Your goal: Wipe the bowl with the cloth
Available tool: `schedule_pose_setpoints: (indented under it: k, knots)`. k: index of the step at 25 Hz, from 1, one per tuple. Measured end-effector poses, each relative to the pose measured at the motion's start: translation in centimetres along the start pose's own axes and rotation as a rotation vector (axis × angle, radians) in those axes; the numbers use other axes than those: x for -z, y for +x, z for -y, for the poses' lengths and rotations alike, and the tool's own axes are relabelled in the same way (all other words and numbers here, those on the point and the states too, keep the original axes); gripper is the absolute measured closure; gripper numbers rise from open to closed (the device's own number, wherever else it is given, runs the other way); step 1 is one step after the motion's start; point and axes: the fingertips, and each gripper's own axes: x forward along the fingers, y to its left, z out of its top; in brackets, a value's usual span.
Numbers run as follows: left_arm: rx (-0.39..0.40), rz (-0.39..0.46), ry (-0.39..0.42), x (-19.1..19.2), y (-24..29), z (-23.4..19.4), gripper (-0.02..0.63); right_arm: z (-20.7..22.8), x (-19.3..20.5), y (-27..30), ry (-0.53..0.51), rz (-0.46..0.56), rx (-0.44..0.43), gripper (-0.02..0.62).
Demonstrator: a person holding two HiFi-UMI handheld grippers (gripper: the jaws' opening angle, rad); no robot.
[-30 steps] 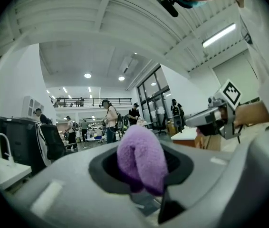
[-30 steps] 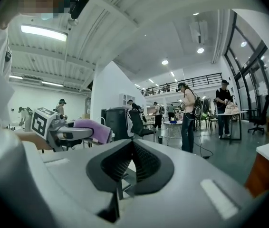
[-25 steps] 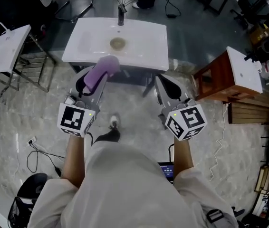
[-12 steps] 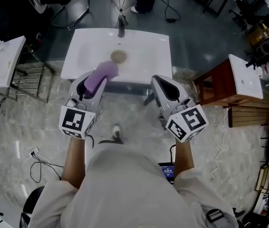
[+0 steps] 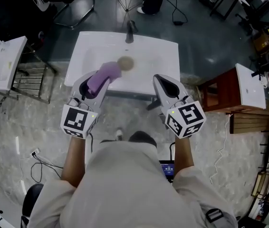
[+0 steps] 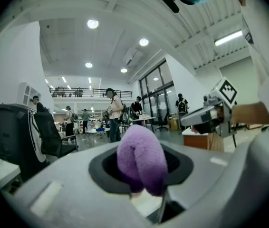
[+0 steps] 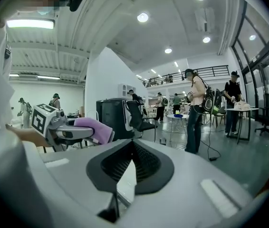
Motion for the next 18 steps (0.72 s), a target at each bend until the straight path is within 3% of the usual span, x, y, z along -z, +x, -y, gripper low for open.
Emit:
schedule_pose_setpoints:
  k: [9, 18]
  knots:
    - [-0.056, -0.079, -0.059, 3.6, 4.1, -4.6, 0.477, 3.7, 3.4, 8.4, -0.037, -0.141, -0.06, 0.589]
    - [-0.165, -0.179, -0.122, 7.4, 9.3, -9.1, 0.477, 6.2, 9.2, 17.7, -0.09, -0.323, -0.268, 0.581]
